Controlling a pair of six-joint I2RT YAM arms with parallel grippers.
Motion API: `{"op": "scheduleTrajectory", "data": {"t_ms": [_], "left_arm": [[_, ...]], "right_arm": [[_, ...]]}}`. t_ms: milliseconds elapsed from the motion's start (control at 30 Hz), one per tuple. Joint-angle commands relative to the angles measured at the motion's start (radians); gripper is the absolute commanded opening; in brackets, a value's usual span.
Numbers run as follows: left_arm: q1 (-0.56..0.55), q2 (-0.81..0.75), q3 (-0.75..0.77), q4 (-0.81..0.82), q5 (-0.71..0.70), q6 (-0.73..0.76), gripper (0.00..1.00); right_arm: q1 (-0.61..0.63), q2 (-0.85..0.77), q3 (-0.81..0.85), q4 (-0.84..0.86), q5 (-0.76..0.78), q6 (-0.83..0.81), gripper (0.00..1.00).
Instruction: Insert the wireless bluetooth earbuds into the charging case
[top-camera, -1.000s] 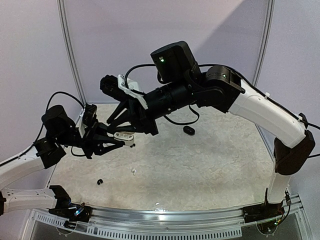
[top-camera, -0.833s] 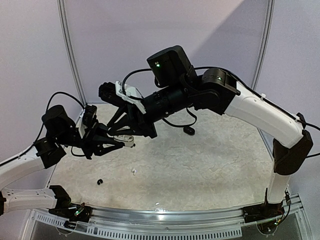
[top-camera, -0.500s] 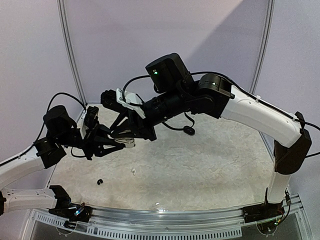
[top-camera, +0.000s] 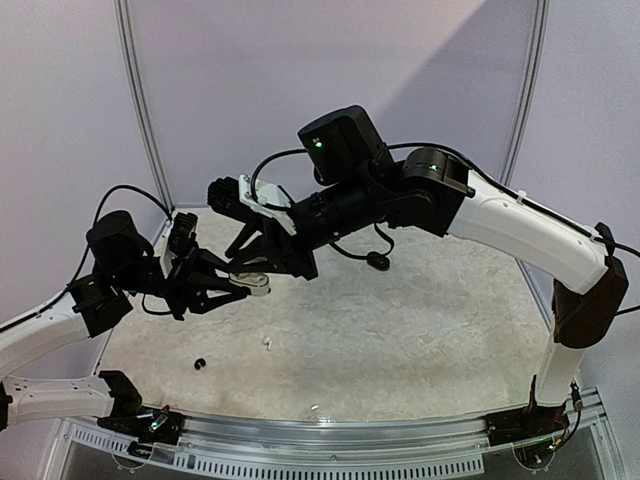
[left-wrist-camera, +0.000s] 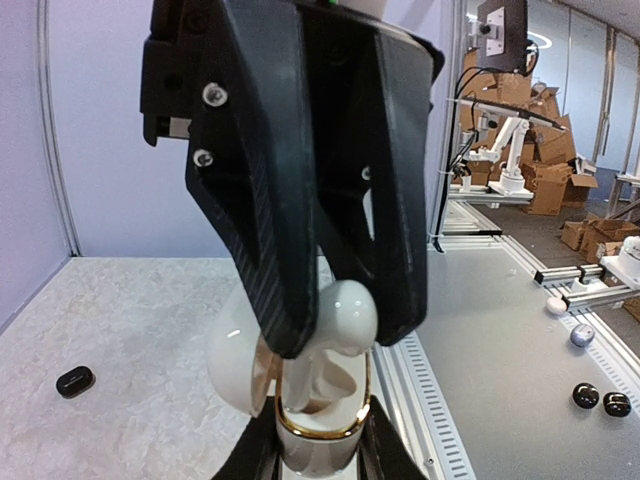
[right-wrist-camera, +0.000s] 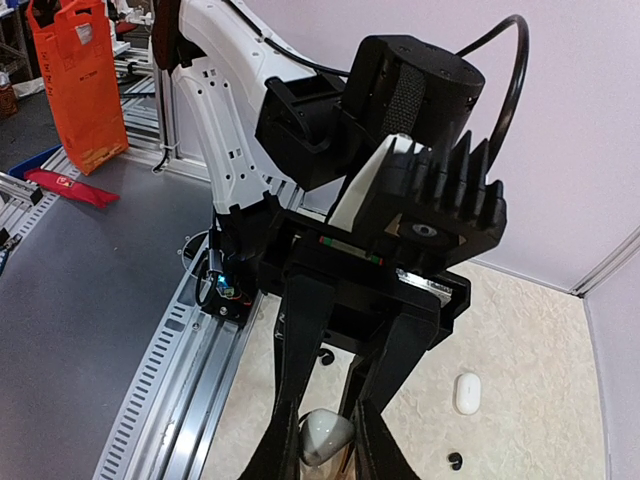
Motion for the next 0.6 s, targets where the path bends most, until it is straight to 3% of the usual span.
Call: {"op": "scheduleTrajectory", "data": {"t_ms": [0, 567], "left_arm": [[-0.01, -0.008, 0.015, 0.023, 0.003, 0.008, 0.0], [-0.007, -0.005, 0.018, 0.024, -0.011, 0.016, 0.0]], "right_arm": [[-0.007, -0.012, -0.022, -0.032, 0.004, 0.018, 0.0], [0.001, -0.005, -0.018, -0.03, -0.012, 0.023, 0.0]]}}
